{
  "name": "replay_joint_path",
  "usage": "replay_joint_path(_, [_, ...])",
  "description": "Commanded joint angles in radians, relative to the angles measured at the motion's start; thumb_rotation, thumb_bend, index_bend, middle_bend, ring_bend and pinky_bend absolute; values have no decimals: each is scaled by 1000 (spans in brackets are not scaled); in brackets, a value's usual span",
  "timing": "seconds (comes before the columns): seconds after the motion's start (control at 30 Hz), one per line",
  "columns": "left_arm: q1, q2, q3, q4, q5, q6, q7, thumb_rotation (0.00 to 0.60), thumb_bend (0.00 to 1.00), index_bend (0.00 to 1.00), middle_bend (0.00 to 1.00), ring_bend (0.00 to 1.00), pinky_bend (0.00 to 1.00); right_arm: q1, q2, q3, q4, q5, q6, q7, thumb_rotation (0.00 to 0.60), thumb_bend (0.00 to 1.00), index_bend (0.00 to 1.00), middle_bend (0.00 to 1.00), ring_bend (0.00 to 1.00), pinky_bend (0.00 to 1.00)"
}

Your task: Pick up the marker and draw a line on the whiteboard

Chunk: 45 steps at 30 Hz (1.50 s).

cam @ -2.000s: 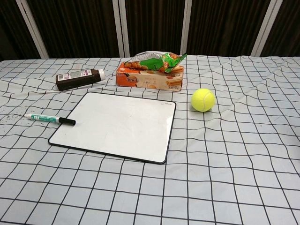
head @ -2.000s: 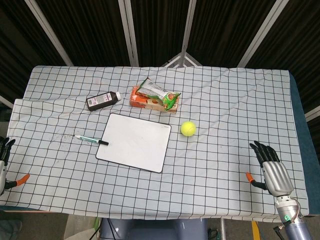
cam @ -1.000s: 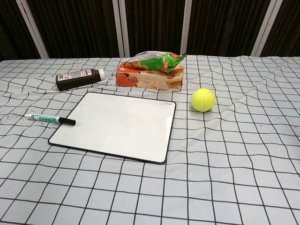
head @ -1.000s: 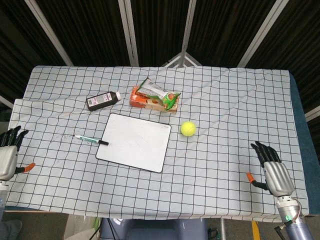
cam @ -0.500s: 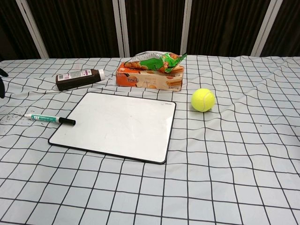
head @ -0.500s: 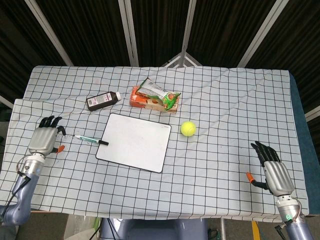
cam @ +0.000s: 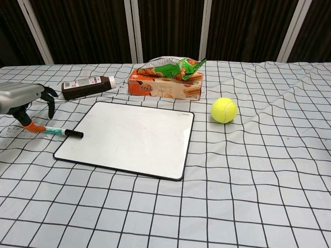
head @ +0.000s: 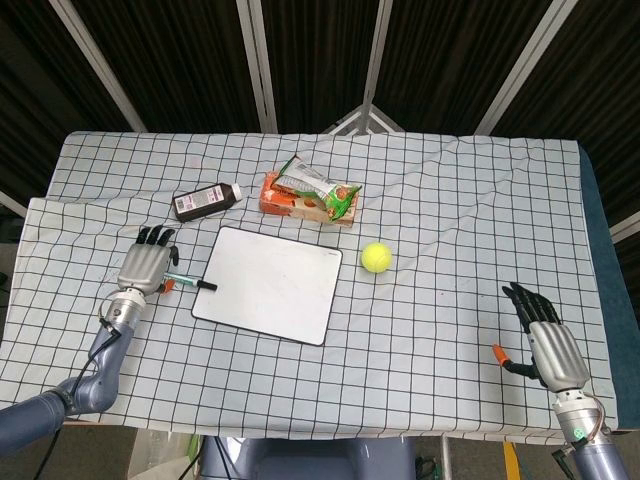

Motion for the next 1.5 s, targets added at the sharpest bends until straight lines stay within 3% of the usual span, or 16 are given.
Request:
replay_joint_path(0.03, [-19,-27,4,24,-12,-13,4,600,400,475,93,0,54,0,1,0,1,1,-1,3,600,326,0,0,0,0])
replay_joint_path(0.33, [-34,-55,16,45,-20,-20,-4,600,427,504,106,0,53,1,1,0,0,1,-2,5,600,327,0,0,0,0])
replay_joint_path(0.57, [-30,-62,21,44,-3,1,-42,600,538,647,166,19,54,0,1,0,-1,3,-2,3,600,327,0,0,0,0])
replay_joint_path(0.97, [-13,-35,-17,-23,32,68,-169,600,575,722,222,44,68,0,2,0,-4,6,-3,1,600,327,0,0,0,0])
replay_joint_path(1.23, [-1,-89,-144,-129,46,143,-478,600,571,719,230,51,87,0,3,0,-8,9,-5,2,600,327,0,0,0,0])
replay_joint_path(1.37, [-21,-131,-176,-141,55,118,-601,600,569,720,235,51,87,0,4,1,-8,14,-8,6,600,327,0,0,0,0])
replay_joint_path(1.5, [-49,-169,-175,-123,82,90,-665,600,566,720,236,51,87,1,6,3,-7,20,-12,13,600,326,0,0,0,0])
